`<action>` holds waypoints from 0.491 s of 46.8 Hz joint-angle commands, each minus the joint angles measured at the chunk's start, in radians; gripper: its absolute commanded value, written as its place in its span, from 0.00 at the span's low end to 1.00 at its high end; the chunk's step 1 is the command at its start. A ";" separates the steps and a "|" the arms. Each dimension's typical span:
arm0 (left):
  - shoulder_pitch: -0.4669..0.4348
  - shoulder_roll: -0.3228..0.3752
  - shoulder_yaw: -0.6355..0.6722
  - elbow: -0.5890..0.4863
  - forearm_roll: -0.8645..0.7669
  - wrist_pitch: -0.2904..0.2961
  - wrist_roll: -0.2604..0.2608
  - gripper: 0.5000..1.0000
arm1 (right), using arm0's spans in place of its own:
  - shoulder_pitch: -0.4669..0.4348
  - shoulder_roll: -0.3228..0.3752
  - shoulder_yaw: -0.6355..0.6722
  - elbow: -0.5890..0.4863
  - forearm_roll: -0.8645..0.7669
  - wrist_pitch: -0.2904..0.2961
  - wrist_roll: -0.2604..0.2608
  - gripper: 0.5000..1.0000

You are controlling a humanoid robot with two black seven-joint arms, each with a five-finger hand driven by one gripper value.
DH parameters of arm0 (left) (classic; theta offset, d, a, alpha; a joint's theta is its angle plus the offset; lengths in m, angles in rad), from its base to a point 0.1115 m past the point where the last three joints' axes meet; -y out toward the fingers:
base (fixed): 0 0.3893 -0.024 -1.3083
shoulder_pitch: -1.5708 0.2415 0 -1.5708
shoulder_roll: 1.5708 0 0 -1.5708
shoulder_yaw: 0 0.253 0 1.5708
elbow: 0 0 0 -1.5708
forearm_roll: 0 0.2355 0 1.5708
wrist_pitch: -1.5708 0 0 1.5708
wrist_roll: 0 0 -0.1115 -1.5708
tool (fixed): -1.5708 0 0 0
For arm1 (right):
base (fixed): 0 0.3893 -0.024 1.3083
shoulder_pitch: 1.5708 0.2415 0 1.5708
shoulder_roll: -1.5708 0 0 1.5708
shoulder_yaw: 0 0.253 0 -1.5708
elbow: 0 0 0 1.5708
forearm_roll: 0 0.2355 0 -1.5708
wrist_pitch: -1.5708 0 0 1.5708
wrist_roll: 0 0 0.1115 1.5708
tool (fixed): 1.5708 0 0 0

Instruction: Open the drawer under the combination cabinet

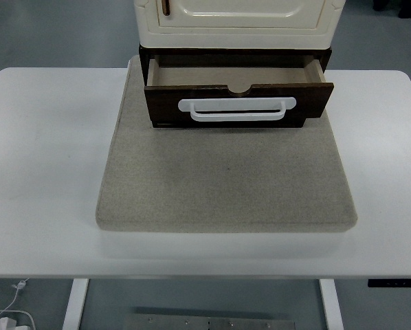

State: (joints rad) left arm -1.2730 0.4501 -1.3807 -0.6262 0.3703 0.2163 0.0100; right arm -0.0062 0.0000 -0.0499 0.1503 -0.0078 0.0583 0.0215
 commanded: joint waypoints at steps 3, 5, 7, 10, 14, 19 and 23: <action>0.014 -0.001 0.029 0.063 -0.001 -0.008 0.048 1.00 | 0.000 0.000 0.001 0.000 0.000 0.000 0.000 0.86; 0.015 -0.001 0.048 0.075 -0.005 -0.014 0.083 1.00 | 0.000 0.000 0.001 0.000 0.000 0.000 0.000 0.86; 0.020 -0.001 0.058 0.085 -0.014 -0.017 0.117 1.00 | 0.000 0.000 0.001 0.000 0.000 0.000 0.000 0.86; 0.040 -0.004 0.066 0.102 -0.036 -0.023 0.142 1.00 | 0.000 0.000 0.001 0.000 0.000 0.000 0.000 0.86; 0.064 -0.008 0.075 0.103 -0.044 -0.047 0.162 1.00 | 0.000 0.000 0.001 0.000 0.000 0.000 0.000 0.86; 0.098 -0.013 0.077 0.103 -0.047 -0.075 0.163 1.00 | 0.000 0.000 0.001 0.000 0.000 0.000 0.000 0.86; 0.133 -0.014 0.077 0.097 -0.054 -0.086 0.163 1.00 | 0.000 0.000 0.002 0.000 0.000 0.000 0.000 0.86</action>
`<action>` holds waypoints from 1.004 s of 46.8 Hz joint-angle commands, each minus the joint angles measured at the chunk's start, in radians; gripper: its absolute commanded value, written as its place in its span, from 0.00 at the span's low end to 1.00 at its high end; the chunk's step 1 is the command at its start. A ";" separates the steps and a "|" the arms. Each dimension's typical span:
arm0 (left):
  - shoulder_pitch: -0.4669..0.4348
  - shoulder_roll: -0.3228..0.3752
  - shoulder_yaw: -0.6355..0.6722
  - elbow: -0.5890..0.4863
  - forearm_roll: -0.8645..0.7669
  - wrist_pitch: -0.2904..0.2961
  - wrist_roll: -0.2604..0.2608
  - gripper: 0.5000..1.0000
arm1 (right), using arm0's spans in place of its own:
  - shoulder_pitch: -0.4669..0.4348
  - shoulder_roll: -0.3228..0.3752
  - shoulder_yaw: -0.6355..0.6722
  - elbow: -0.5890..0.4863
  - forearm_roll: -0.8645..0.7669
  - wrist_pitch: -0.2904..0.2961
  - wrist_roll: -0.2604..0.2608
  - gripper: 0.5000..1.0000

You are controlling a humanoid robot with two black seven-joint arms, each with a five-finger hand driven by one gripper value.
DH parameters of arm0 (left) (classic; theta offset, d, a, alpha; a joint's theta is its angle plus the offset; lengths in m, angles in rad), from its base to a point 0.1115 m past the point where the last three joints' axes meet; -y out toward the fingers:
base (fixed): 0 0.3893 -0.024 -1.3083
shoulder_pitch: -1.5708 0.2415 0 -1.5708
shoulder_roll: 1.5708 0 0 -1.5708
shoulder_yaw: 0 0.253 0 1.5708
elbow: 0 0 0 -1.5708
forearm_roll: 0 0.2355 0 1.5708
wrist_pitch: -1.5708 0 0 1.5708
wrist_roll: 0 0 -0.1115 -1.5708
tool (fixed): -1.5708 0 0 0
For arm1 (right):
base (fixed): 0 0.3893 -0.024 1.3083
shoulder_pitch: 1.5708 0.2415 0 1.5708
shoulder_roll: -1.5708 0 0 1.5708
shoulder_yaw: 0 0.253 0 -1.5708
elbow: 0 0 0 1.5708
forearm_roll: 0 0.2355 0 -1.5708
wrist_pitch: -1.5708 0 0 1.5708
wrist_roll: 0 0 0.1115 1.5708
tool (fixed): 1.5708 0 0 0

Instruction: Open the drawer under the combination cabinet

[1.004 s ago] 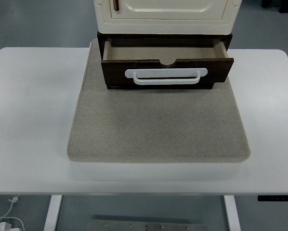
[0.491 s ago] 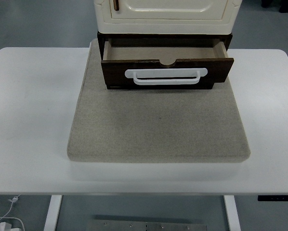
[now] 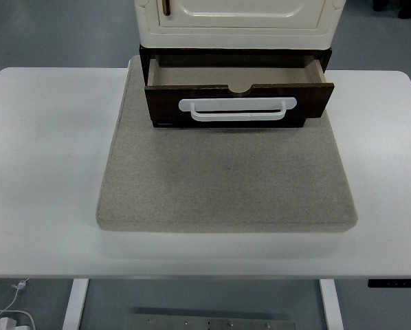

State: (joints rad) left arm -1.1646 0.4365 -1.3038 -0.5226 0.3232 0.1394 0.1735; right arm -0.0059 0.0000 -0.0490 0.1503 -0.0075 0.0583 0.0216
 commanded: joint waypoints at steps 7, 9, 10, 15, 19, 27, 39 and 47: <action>0.072 -0.001 0.005 -0.010 -0.042 -0.081 -0.002 1.00 | 0.000 0.000 0.003 0.003 0.000 0.000 0.000 0.86; 0.086 -0.001 0.005 -0.010 -0.044 -0.116 -0.002 1.00 | 0.000 0.000 0.003 0.003 0.000 0.000 0.000 0.86; 0.091 -0.001 0.005 -0.010 -0.044 -0.135 -0.003 1.00 | 0.000 0.000 0.001 0.003 0.000 0.000 0.000 0.86; 0.115 -0.007 0.005 -0.010 -0.047 -0.230 -0.006 1.00 | 0.000 0.000 0.001 0.003 0.000 0.000 0.000 0.86; 0.132 -0.025 0.005 -0.002 -0.049 -0.312 -0.005 1.00 | 0.000 0.000 0.003 0.003 0.000 0.000 0.000 0.86; 0.168 -0.067 0.003 0.001 -0.068 -0.418 -0.006 1.00 | 0.000 0.000 0.003 0.003 0.001 0.000 0.000 0.86; 0.192 -0.128 0.000 0.001 -0.090 -0.485 -0.006 1.00 | 0.000 0.000 0.003 0.003 0.001 0.000 0.000 0.86; 0.192 -0.150 0.001 0.021 -0.157 -0.457 -0.005 1.00 | 0.000 0.000 0.003 0.003 0.001 0.000 0.001 0.86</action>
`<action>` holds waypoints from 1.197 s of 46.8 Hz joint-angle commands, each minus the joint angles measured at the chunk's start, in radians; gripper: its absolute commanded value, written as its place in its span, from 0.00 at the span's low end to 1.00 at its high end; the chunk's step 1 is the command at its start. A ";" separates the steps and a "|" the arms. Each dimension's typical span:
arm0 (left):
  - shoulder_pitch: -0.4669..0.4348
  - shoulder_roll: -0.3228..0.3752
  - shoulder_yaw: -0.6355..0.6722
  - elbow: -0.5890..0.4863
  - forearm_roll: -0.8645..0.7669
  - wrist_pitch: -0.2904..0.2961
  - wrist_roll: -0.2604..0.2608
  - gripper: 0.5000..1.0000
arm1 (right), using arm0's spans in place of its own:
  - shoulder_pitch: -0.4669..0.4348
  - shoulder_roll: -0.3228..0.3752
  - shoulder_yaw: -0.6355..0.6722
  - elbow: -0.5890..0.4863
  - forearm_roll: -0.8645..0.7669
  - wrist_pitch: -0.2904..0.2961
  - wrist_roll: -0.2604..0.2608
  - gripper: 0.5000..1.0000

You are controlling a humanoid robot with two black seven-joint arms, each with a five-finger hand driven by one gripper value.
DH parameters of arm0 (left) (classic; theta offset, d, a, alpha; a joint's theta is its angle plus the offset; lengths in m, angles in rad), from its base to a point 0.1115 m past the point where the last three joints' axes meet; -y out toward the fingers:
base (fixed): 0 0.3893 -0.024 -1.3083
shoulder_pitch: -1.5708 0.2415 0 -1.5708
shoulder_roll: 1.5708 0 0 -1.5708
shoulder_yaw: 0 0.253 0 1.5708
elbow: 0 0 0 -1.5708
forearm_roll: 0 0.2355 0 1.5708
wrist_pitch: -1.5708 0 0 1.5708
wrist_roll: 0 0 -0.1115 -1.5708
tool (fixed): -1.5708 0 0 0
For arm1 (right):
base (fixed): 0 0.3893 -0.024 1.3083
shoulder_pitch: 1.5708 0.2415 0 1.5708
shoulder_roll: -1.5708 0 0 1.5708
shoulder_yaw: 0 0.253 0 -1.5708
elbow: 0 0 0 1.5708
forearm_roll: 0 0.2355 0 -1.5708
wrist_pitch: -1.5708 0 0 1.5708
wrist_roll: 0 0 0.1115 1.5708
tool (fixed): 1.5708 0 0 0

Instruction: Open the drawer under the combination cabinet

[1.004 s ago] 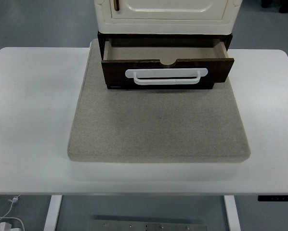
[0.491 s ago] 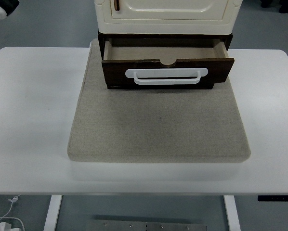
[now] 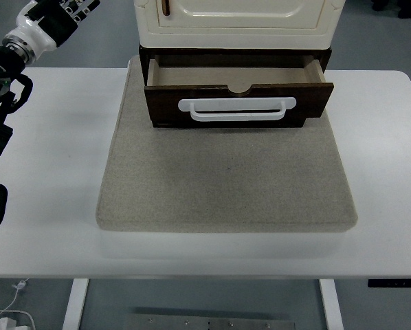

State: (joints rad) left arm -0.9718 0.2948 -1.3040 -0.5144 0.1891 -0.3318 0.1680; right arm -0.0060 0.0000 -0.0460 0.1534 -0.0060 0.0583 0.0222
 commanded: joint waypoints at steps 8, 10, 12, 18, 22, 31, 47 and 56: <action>0.005 -0.019 -0.009 0.033 -0.033 0.027 -0.002 1.00 | 0.000 0.000 0.000 0.000 0.000 0.000 -0.001 0.86; 0.012 -0.020 -0.011 0.033 -0.034 0.027 -0.002 1.00 | 0.000 0.000 0.000 0.000 0.000 0.000 -0.001 0.86; 0.015 -0.020 -0.011 0.033 -0.040 0.027 -0.004 1.00 | 0.000 0.000 0.000 0.000 0.000 0.000 -0.001 0.86; 0.018 -0.025 -0.003 0.066 -0.108 0.030 -0.007 1.00 | 0.000 0.000 0.000 0.000 0.000 0.000 -0.001 0.86; 0.018 -0.037 -0.003 0.093 -0.111 0.028 -0.013 1.00 | 0.000 0.000 0.000 0.000 0.000 0.000 0.001 0.86; 0.018 -0.048 -0.012 0.103 -0.115 0.030 -0.018 1.00 | 0.000 0.000 0.000 0.000 0.000 0.000 -0.001 0.86; 0.019 -0.079 -0.012 0.114 -0.137 0.045 -0.045 1.00 | 0.000 0.000 0.000 0.000 0.000 0.002 -0.001 0.86; 0.018 -0.106 -0.015 0.114 -0.137 0.046 -0.062 1.00 | 0.000 0.000 0.000 0.000 0.000 0.000 -0.001 0.86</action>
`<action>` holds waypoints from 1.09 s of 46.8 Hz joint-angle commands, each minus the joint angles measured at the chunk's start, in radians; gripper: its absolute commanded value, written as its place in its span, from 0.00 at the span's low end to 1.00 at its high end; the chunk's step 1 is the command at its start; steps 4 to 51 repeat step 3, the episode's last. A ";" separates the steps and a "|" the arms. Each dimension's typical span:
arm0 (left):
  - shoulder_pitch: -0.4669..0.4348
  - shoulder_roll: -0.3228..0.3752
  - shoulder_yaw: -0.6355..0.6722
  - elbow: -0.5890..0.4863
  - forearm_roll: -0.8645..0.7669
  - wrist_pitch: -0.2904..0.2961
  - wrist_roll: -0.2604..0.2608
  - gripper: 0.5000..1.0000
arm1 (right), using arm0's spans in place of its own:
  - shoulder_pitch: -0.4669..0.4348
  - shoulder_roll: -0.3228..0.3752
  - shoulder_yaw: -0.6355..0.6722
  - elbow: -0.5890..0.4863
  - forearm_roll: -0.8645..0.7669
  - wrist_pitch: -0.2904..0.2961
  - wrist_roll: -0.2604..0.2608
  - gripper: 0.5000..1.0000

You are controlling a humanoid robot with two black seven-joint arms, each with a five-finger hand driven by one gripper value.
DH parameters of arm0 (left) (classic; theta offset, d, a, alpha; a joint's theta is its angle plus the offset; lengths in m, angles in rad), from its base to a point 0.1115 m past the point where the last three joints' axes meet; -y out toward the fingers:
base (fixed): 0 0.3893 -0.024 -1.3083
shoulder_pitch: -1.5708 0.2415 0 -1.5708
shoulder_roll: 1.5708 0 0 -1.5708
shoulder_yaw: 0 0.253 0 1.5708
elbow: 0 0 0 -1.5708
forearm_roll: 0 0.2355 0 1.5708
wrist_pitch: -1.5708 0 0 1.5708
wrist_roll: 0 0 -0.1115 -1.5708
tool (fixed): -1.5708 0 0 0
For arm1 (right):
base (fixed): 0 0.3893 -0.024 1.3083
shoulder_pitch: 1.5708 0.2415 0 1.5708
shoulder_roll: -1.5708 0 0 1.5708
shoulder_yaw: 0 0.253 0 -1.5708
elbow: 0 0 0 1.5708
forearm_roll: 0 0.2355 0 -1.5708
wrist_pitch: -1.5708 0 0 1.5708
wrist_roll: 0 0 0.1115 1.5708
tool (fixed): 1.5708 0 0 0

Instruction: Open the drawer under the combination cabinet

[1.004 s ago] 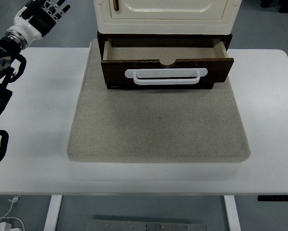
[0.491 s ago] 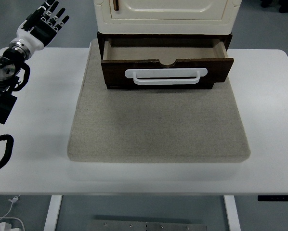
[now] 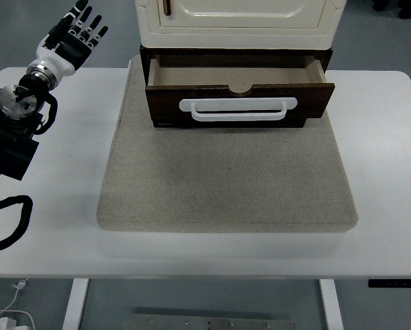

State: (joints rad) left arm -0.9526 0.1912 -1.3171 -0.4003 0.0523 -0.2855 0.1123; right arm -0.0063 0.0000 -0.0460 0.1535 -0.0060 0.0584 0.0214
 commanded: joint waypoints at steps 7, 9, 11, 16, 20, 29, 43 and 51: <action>0.000 -0.004 -0.005 0.000 0.000 0.000 -0.008 1.00 | 0.000 0.000 0.000 0.001 0.000 0.001 0.000 0.86; 0.000 -0.004 -0.005 0.000 0.000 0.000 -0.008 1.00 | 0.000 0.000 0.000 0.001 0.000 0.001 0.000 0.86; 0.000 -0.004 -0.005 0.000 0.000 0.000 -0.008 1.00 | 0.000 0.000 0.000 0.001 0.000 0.001 0.000 0.86; 0.000 -0.004 -0.005 0.000 0.000 0.000 -0.008 1.00 | 0.000 0.000 0.000 0.001 0.000 0.001 0.000 0.86; 0.000 -0.004 -0.005 0.000 0.000 0.000 -0.008 1.00 | 0.000 0.000 0.000 0.001 0.000 0.001 0.000 0.86; 0.000 -0.004 -0.005 0.000 0.000 0.000 -0.008 1.00 | 0.000 0.000 0.000 0.001 0.000 0.001 0.000 0.86; 0.000 -0.004 -0.005 0.000 0.000 0.000 -0.008 1.00 | 0.000 0.000 0.000 0.001 0.000 0.001 0.000 0.86; 0.000 -0.004 -0.005 0.000 0.000 0.000 -0.008 1.00 | 0.000 0.000 0.000 0.001 0.000 0.001 0.000 0.86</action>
